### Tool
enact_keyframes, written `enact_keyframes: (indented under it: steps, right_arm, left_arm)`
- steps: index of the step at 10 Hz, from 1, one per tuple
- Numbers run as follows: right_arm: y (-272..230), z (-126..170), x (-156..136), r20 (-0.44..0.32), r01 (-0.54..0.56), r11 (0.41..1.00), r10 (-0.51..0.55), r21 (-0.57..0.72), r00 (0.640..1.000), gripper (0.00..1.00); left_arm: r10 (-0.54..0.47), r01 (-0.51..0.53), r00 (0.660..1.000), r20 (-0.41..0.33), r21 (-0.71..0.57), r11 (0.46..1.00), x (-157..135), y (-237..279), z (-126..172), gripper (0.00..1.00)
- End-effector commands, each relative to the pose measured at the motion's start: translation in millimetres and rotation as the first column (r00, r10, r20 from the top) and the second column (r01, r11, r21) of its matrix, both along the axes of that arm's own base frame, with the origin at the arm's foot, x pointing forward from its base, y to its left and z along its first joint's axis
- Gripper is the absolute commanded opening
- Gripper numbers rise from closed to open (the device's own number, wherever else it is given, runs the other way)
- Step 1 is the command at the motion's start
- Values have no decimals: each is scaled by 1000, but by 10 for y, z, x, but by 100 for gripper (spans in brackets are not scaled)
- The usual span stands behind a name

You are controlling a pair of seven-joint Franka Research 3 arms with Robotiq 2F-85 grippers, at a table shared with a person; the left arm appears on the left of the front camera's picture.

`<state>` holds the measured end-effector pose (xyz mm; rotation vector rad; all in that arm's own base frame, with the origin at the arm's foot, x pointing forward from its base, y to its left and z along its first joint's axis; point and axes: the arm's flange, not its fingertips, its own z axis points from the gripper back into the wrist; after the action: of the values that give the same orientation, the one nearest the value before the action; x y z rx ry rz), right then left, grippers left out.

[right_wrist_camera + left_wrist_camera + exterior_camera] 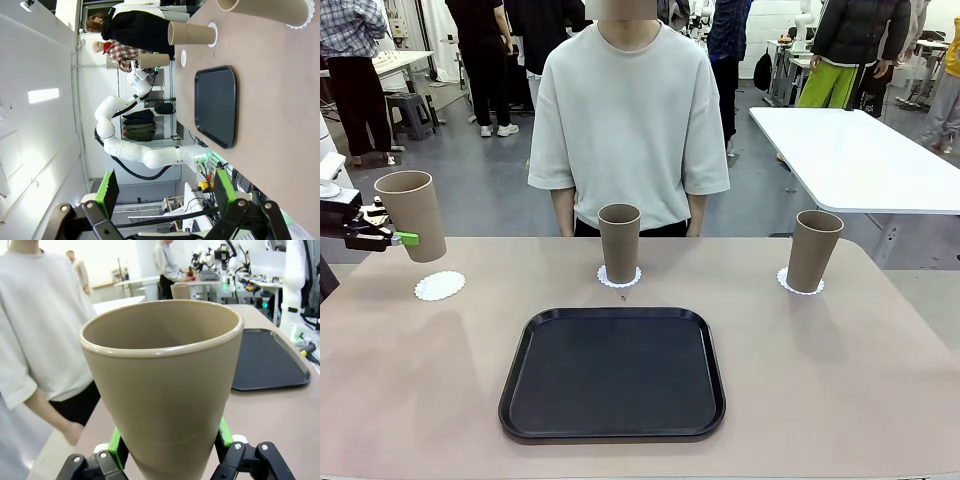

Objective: Place coasters on the table and set cups on them.
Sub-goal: Take one Reusable plastic cup from the Flat Tray and place it on a coaster set by the human.

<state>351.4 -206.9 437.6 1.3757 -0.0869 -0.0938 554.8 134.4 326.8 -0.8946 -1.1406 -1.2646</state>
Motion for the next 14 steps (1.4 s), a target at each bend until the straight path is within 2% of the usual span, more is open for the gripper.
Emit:
enact_keyframes:
  steps: [1, 2, 9, 14]
  right_arm:
    - [4, -2, -10, 14, -5, 1000, 5, 7, 1000, 100]
    - [4, -2, -10, 14, -5, 1000, 5, 7, 1000, 100]
    - [4, -2, -10, 14, -5, 1000, 5, 7, 1000, 100]
    - [4, -2, -10, 14, -5, 1000, 5, 7, 1000, 100]
  left_arm:
    - [0, 0, 1000, 0, 0, 1000, 0, 0, 0, 83]
    - [-26, 25, 1000, -10, -13, 1000, 27, -16, -67, 83]
    - [-27, 26, 1000, -12, -51, 998, 115, 153, -405, 83]
    - [-12, 8, 998, -57, -69, 998, 231, 125, -654, 83]
